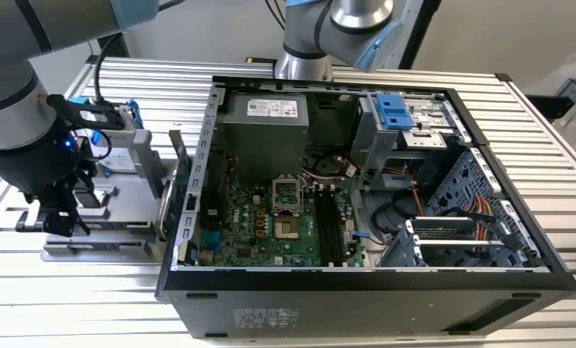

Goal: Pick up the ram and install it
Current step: 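Pick up the ram and move it above insertion slot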

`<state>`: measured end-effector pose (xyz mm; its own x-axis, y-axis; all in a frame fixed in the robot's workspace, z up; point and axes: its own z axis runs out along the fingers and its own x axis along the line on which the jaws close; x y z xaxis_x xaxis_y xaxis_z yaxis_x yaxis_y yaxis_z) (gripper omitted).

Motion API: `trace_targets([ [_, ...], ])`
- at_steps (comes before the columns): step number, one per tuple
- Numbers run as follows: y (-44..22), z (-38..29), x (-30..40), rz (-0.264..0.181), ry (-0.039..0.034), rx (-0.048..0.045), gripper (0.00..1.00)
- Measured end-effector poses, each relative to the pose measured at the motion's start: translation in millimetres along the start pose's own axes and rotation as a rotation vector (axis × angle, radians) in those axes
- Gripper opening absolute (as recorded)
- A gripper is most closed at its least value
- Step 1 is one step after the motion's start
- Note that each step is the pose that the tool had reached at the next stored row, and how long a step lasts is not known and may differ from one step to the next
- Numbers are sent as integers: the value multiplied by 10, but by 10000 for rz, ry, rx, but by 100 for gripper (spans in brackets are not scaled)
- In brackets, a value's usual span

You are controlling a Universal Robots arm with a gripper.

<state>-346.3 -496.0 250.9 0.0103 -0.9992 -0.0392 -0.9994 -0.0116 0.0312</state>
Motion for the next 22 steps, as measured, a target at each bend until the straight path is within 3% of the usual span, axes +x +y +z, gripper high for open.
trace_targets([
  [12,-2,91,67,-3,0,-1,100],
  [22,-5,198,79,-3,1,-2,100],
])
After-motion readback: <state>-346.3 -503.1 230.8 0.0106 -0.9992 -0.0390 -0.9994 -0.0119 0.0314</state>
